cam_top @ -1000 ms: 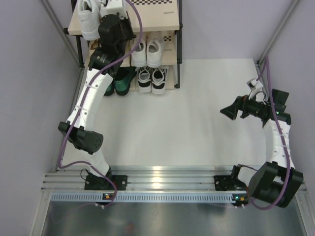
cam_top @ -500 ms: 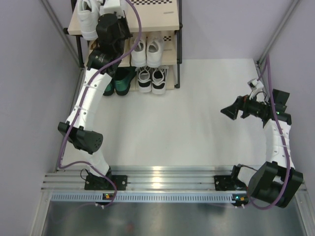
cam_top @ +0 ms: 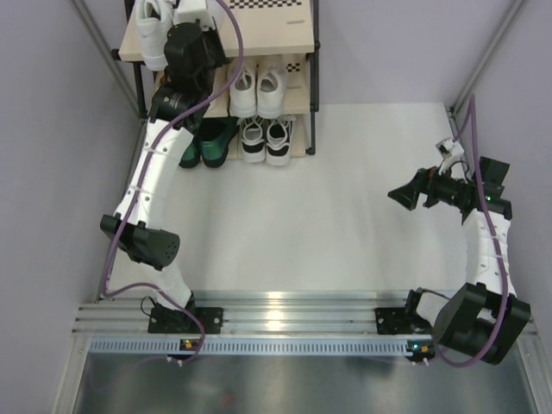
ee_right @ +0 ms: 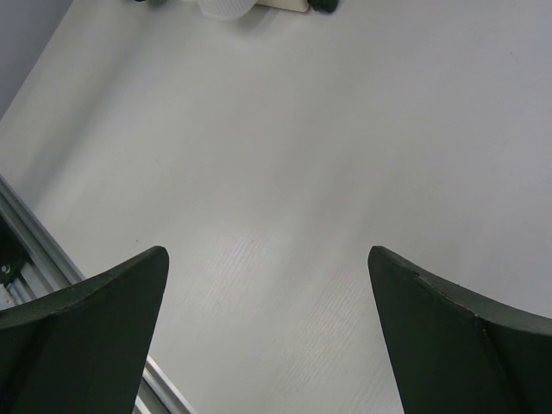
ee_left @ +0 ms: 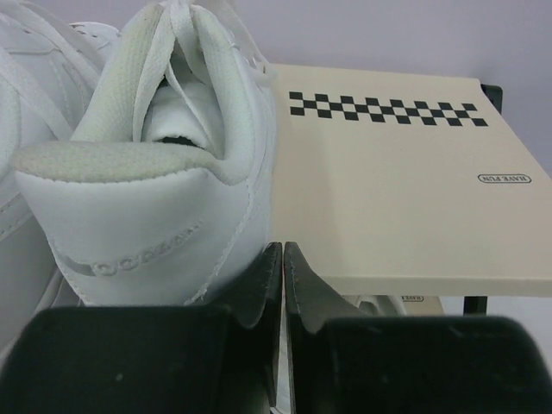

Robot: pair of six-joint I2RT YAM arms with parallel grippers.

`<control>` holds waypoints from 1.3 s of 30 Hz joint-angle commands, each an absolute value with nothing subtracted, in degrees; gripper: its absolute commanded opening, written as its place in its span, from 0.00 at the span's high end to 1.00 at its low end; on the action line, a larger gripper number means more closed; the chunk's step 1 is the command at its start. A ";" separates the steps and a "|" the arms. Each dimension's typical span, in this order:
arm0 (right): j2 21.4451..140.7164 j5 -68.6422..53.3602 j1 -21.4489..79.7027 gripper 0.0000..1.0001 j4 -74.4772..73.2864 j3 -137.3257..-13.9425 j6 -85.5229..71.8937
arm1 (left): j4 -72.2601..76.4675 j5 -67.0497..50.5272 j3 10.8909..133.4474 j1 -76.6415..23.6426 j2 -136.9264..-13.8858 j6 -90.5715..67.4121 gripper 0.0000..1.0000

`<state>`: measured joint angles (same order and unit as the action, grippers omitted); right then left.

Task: Place and organize the shoes onto the shoe shelf
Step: Place the shoe at the shoe shelf, then reset both arms

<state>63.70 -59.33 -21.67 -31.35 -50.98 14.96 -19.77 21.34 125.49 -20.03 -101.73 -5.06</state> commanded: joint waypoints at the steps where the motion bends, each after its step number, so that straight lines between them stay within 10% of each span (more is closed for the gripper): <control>1: 62.31 -61.08 -22.76 0.01 -30.59 -51.06 16.26 | -18.10 15.25 127.53 -18.37 -98.35 -7.90 0.91; 13: 60.91 -59.33 -23.38 0.01 -31.03 -51.24 17.58 | -20.64 -6.41 105.08 -18.46 -75.28 -11.70 0.16; 27: 61.08 -59.07 -23.55 0.01 -35.07 -53.26 21.27 | -21.53 -4.75 39.51 -18.46 -27.27 -24.25 0.09; 39: 55.20 -44.05 -23.47 0.01 -34.54 -56.08 24.52 | -29.97 7.21 34.80 -18.46 -15.82 -25.93 0.07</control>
